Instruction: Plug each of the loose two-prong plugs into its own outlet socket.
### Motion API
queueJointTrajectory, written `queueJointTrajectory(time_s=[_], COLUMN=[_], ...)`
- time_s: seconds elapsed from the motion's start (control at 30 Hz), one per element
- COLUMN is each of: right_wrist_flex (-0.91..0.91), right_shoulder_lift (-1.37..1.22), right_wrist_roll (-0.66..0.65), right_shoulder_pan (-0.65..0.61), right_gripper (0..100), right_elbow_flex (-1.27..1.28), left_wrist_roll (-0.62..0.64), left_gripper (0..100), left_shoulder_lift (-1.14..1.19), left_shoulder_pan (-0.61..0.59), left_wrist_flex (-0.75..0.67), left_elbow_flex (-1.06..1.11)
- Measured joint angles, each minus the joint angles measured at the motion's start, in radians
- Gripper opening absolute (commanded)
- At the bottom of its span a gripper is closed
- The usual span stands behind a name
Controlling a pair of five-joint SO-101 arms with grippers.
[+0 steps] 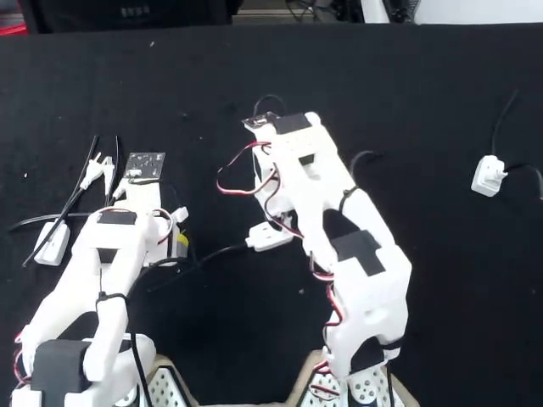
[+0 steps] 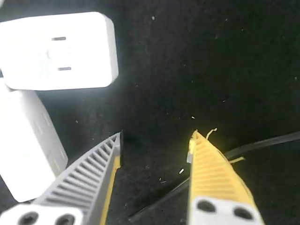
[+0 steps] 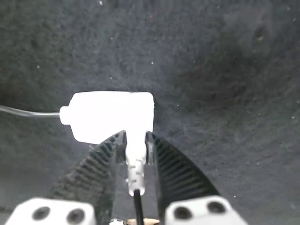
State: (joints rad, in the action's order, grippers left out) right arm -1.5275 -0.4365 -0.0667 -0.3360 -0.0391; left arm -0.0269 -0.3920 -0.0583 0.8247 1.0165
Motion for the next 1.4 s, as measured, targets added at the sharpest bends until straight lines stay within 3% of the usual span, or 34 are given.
queueJointTrajectory(time_s=[0.5,0.7,0.87,1.2,1.4], right_wrist_flex=[0.164,0.233,0.247,0.215,0.210], right_shoulder_lift=[0.158,0.169,0.178,0.396,0.440], right_wrist_roll=[-0.017,-0.054,-0.057,-0.101,-0.184], right_shoulder_pan=[0.000,-0.012,-0.043,-0.063,-0.063], right_gripper=[2.0,21.1,20.8,21.2,21.3], right_elbow_flex=[0.219,0.259,0.264,0.270,0.270], left_wrist_roll=[0.000,0.000,0.002,-0.009,-0.066], left_gripper=[23,23,23,23,23], left_shoulder_lift=[0.000,0.000,-0.017,-0.359,-0.571], left_shoulder_pan=[0.006,0.006,0.006,0.005,-0.117], left_wrist_flex=[0.000,0.000,0.000,0.137,0.138], left_elbow_flex=[0.000,0.000,0.000,0.061,0.222])
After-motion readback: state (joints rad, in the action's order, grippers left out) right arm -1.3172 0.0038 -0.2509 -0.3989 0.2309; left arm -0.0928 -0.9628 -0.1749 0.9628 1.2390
